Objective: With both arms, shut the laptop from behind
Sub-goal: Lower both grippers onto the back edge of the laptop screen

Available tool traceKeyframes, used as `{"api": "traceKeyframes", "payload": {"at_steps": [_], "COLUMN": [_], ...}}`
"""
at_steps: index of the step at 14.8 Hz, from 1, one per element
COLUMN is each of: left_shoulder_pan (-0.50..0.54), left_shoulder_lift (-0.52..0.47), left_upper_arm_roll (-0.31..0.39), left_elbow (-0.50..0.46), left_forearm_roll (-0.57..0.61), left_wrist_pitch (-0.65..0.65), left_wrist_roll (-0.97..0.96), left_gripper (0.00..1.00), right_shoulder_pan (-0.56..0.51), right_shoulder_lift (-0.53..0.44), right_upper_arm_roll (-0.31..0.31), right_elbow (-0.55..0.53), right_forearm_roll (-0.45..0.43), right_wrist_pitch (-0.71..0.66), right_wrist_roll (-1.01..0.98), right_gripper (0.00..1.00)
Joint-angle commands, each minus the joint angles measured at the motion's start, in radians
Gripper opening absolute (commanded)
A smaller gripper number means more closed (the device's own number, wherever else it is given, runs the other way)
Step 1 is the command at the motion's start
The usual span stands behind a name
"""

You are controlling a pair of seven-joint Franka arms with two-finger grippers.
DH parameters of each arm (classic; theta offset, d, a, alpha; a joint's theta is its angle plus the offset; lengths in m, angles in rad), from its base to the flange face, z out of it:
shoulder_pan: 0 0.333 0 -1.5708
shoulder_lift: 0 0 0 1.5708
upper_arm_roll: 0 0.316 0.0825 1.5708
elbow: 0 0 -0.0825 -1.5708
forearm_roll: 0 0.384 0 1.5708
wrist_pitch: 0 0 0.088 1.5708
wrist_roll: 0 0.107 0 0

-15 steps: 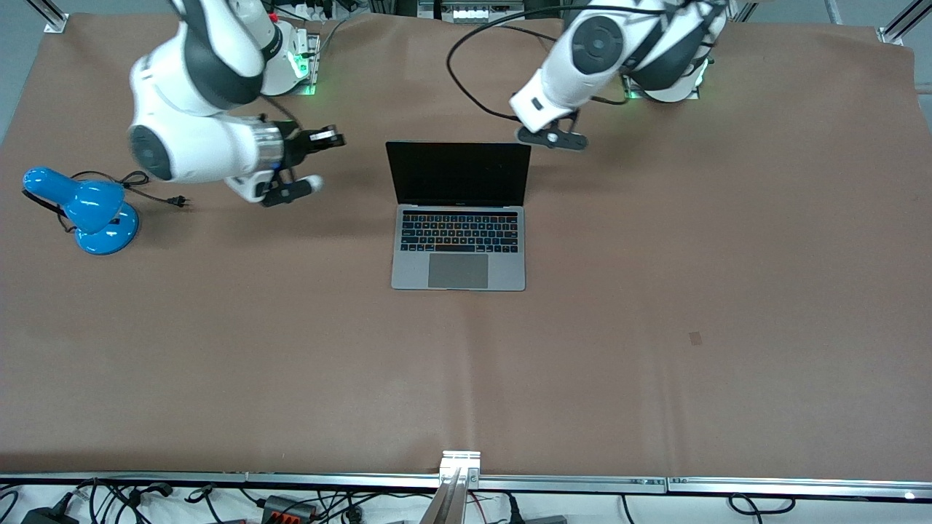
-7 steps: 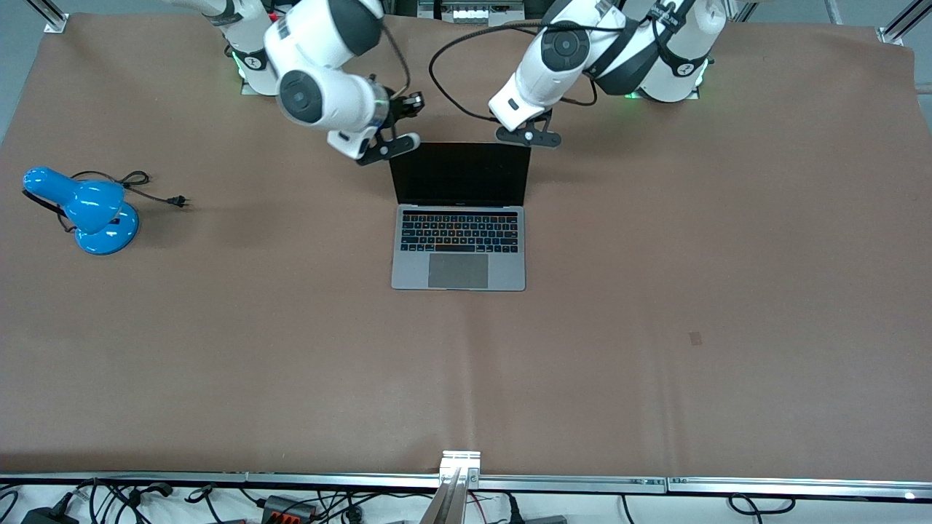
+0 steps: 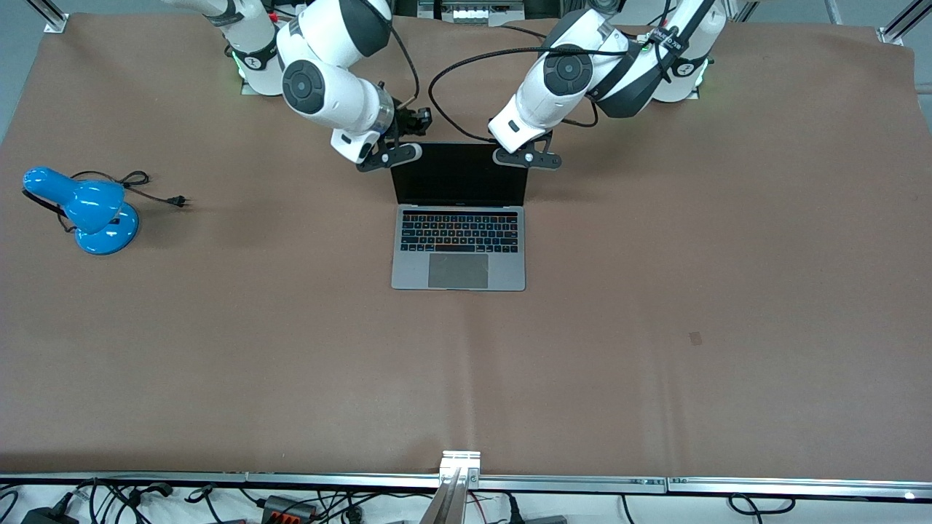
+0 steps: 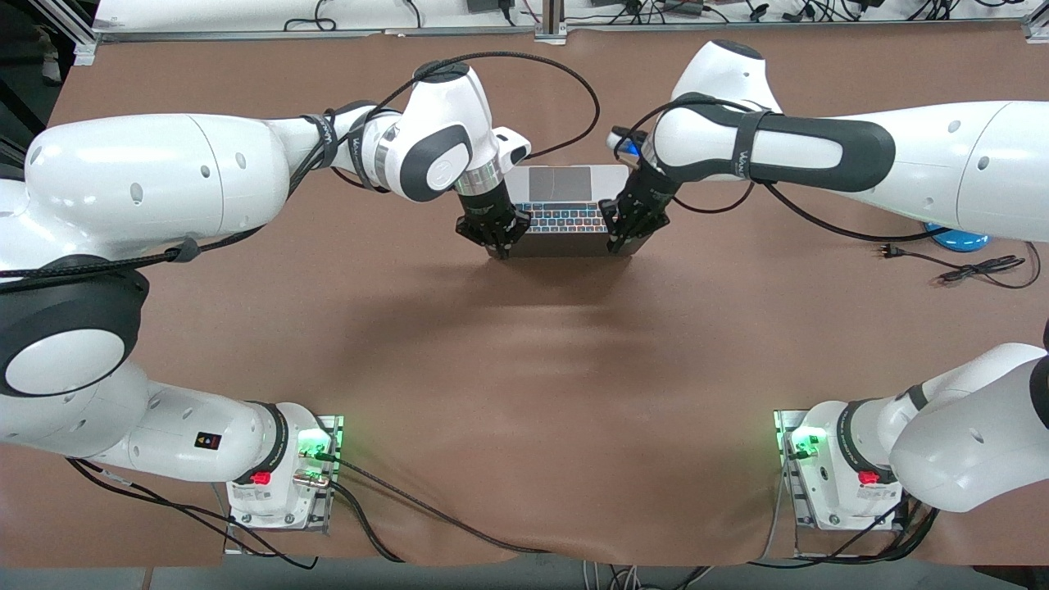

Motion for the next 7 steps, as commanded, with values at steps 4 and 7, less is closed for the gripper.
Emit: {"api": "traceKeyframes", "payload": {"at_steps": [4, 7], "left_shoulder_pan": [0.028, 0.026], "left_shoulder_lift": [0.11, 0.192], "left_upper_arm_roll": [0.027, 0.061], "left_elbow": [0.118, 0.209], "left_forearm_roll": [0.057, 0.161], "left_wrist_pitch": [0.025, 0.025], "left_wrist_roll": [-0.004, -0.031], "left_gripper": [0.0, 0.0], "right_shoulder_pan": [-0.055, -0.078], "right_shoulder_lift": [-0.002, 0.038], "right_upper_arm_roll": [0.001, 0.001], "right_elbow": [-0.004, 0.045], "right_forearm_roll": [-0.078, -0.098], "right_wrist_pitch": [0.151, 0.186], "right_wrist_roll": [0.0, -0.004], "right_gripper": [0.0, 0.0]}}
